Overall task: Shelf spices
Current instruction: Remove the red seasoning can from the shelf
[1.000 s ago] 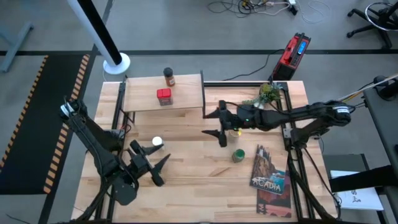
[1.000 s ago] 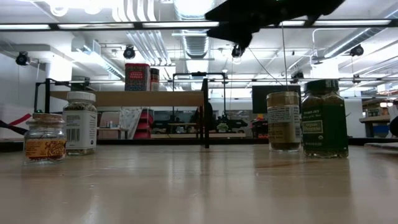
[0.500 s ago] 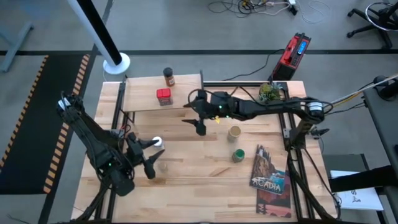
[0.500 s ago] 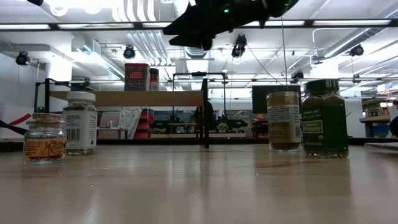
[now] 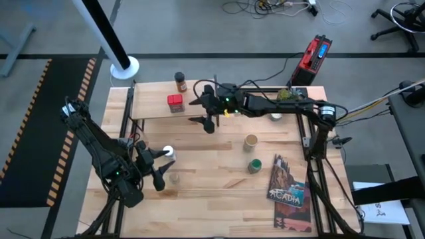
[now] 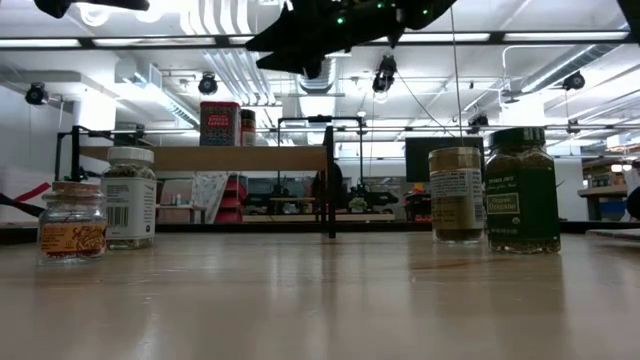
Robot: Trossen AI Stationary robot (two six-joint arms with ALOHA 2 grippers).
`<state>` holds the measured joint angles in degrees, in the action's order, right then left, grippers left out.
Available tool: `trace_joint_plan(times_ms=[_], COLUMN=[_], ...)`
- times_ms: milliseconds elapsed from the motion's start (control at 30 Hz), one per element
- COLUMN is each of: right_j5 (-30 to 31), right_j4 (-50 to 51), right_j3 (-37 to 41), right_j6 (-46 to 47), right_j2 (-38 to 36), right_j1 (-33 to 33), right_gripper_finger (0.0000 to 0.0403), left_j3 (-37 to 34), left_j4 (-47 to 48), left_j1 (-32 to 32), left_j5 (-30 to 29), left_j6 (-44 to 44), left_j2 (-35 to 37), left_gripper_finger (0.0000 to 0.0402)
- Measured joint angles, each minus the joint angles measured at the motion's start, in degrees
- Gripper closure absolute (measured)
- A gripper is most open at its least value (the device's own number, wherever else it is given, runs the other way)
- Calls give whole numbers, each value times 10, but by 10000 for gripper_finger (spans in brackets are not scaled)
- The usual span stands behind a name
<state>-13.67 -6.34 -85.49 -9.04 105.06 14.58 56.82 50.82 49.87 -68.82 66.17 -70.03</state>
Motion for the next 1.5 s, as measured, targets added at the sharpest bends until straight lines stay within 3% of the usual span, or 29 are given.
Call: trace_joint_plan(times_ms=[700, 1067, 1500], right_j5=[-19, -73, -93], right_j4=[0, 94, 89], right_j3=[-159, -282, -308], right_j6=[-22, -21, -23], right_j2=[145, 220, 244], right_j1=[50, 60, 61], right_gripper_finger=[94, 92, 98], left_j3=[-3, -3, -3], left_j4=[-2, -5, -9], left_j1=[0, 1, 1], left_j5=[39, 56, 75], left_j6=[26, 41, 74], left_j2=[-1, -1, -1], left_gripper_finger=[198, 198, 198])
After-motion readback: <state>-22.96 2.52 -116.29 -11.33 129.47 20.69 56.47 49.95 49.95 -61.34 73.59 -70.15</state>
